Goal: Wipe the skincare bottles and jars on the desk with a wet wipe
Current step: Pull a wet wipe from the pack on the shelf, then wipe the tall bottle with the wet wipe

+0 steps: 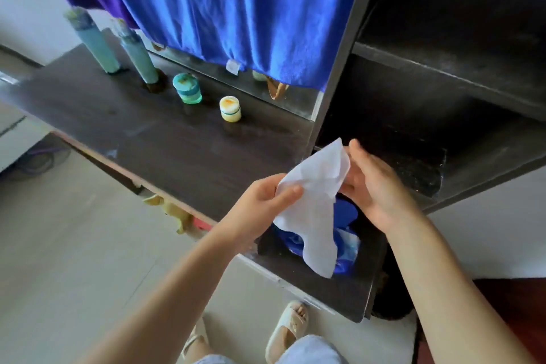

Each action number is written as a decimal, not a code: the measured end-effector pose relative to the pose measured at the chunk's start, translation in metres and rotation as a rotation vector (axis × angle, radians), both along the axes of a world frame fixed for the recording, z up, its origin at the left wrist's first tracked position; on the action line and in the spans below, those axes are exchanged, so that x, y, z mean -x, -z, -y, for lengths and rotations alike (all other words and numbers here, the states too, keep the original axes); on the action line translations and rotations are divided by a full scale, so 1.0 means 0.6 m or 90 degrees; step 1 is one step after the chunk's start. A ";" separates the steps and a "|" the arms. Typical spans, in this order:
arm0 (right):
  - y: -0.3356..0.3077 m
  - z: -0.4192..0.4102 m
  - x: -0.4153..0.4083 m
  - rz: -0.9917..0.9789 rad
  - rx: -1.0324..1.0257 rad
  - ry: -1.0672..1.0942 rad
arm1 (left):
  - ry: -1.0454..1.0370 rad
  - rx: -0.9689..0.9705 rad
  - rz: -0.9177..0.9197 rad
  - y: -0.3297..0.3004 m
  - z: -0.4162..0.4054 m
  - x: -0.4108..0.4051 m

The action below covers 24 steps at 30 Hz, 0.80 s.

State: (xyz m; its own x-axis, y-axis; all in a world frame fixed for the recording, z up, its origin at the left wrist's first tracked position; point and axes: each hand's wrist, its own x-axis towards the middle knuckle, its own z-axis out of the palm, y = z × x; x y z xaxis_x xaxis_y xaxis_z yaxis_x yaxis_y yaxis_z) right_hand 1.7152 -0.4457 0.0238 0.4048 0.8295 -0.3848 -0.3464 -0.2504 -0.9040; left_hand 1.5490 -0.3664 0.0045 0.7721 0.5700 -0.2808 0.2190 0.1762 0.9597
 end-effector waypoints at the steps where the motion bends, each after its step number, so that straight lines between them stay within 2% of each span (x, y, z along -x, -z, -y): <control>1: 0.010 -0.003 0.020 -0.081 -0.013 -0.032 | -0.023 0.003 0.002 -0.007 -0.012 0.021; 3: 0.040 -0.007 0.080 -0.180 0.001 -0.110 | -0.070 0.009 -0.020 -0.013 -0.039 0.069; 6: 0.078 -0.037 0.183 -0.188 0.053 -0.143 | -0.140 0.035 -0.087 -0.006 -0.087 0.159; 10: 0.077 -0.123 0.305 -0.155 0.056 -0.063 | -0.235 0.078 -0.165 0.002 -0.166 0.302; 14: 0.074 -0.214 0.399 -0.137 0.094 0.033 | -0.282 0.083 -0.165 -0.004 -0.241 0.414; 16: 0.072 -0.252 0.442 -0.187 0.097 0.064 | -0.304 0.089 -0.147 -0.009 -0.277 0.449; 19: 0.080 -0.298 0.500 -0.317 0.051 -0.019 | -0.321 0.113 -0.132 -0.018 -0.329 0.478; 24: 0.084 -0.394 0.525 -0.127 -0.003 -0.082 | -0.321 0.155 -0.078 -0.016 -0.442 0.493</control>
State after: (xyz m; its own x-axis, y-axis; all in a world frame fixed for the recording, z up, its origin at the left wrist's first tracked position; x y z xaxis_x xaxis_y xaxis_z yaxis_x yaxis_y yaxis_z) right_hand 1.4002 -0.2094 -0.0264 0.2114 0.8718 -0.4418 -0.4834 -0.2996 -0.8225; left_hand 1.2530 -0.1013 0.0140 0.3756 0.7672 -0.5200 0.1576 0.5000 0.8516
